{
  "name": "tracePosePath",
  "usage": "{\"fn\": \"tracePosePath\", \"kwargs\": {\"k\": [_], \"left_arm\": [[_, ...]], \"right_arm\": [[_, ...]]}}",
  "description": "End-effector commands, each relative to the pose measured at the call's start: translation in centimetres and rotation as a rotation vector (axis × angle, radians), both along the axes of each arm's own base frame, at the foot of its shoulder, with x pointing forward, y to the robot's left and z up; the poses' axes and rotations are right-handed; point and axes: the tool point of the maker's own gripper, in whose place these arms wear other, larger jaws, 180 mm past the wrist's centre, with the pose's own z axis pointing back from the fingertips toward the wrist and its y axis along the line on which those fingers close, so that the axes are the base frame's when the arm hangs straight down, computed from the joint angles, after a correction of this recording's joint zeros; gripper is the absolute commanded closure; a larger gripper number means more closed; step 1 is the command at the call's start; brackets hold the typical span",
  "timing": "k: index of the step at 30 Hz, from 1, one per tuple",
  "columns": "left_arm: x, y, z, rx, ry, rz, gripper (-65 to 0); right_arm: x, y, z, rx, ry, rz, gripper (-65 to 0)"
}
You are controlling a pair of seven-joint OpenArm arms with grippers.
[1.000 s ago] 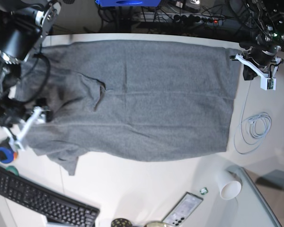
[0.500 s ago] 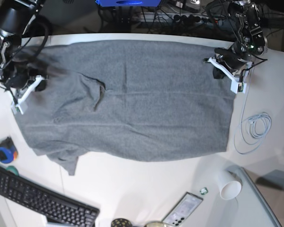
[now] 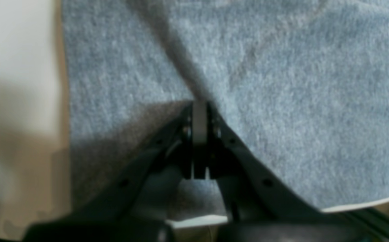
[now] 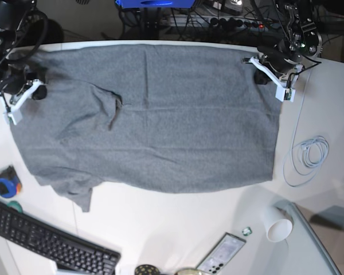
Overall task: Layout the t-shirt on the table in an organized manner, then fold the t-shirt properly
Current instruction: 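Move the right gripper to the shirt corner beside the hem, then move the left gripper along the shirt side to its hem corner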
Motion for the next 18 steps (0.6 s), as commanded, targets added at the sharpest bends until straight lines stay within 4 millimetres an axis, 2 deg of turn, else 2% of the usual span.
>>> {"fn": "tracePosePath", "kwargs": {"k": [1,5,11,15,18], "left_arm": [[-0.5,0.3,0.1,0.015,0.014,-0.010,0.0],[0.6,0.6,1.4,0.034,-0.028,-0.018,0.0],[4.6,0.6,6.3,0.089,-0.180,-0.057,0.0],[7.2,0.6,8.7,0.110,-0.264,-0.066,0.0],[9.8,2.8,9.1,0.121,-0.286,-0.027,0.0]], "right_arm": [[-1.5,-1.1,-0.5,-0.046,0.067,0.023,-0.8],[-0.5,-1.2,0.5,-0.067,0.033,0.035,-0.8],[2.8,-1.8,4.7,-0.156,-0.054,0.078,-1.1],[4.8,-2.2,7.3,-0.207,-0.103,0.096,-1.2],[5.9,-2.3,8.2,-0.216,-0.130,0.096,-1.2]]}}
